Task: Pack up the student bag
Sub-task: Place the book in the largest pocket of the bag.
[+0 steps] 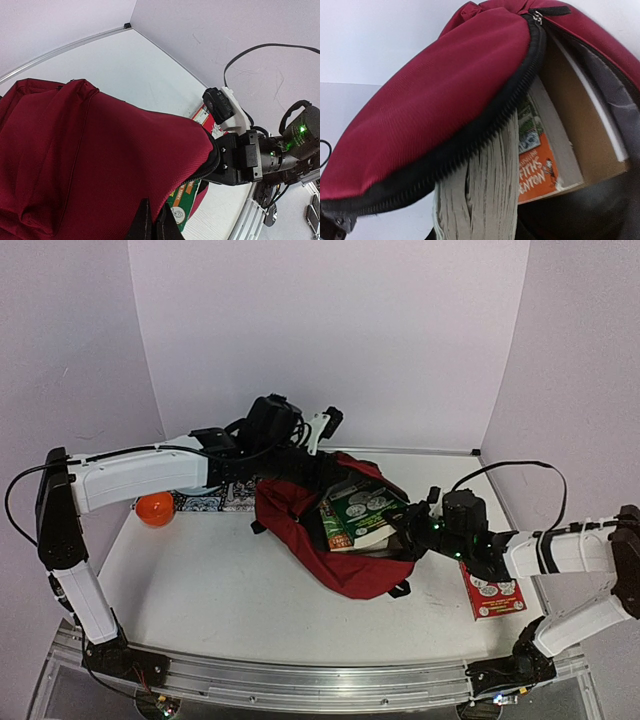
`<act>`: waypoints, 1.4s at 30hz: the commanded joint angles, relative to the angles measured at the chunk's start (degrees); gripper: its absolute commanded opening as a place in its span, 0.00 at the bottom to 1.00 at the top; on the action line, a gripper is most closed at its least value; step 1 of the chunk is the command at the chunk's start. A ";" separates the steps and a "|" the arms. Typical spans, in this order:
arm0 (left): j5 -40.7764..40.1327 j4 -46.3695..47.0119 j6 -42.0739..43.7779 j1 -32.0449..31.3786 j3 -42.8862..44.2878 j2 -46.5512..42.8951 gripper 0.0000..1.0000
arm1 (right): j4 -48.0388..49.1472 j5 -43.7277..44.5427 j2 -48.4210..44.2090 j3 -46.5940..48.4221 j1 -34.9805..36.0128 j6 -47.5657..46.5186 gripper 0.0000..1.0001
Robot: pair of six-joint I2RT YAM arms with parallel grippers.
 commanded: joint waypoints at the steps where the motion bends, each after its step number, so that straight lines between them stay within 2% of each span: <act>1: 4.51 6.12 1.04 -0.96 2.61 -4.75 0.00 | 10.20 1.35 3.19 4.10 0.22 2.85 0.00; 10: 6.80 8.61 1.09 -2.52 0.74 -6.12 0.00 | 10.32 4.14 9.36 8.50 1.28 3.50 0.00; 16: 3.07 9.48 0.22 -2.56 -2.87 -6.93 0.00 | 5.77 5.60 11.63 10.69 3.21 1.01 0.06; 18: 1.03 9.53 0.25 -2.56 -3.88 -7.21 0.00 | 2.71 6.61 11.53 10.89 3.84 0.00 0.12; 27: -3.17 9.48 -0.08 -2.45 -7.50 -7.70 0.01 | -10.09 7.25 8.94 11.86 6.62 -6.73 0.58; 37: -4.62 9.47 -0.34 -2.38 -11.06 -9.16 0.04 | -22.68 6.15 3.34 11.94 8.59 -14.60 0.83; 42: -4.92 9.47 -1.13 -2.35 -13.76 -9.02 0.06 | -33.40 5.00 0.79 14.23 8.61 -20.71 0.93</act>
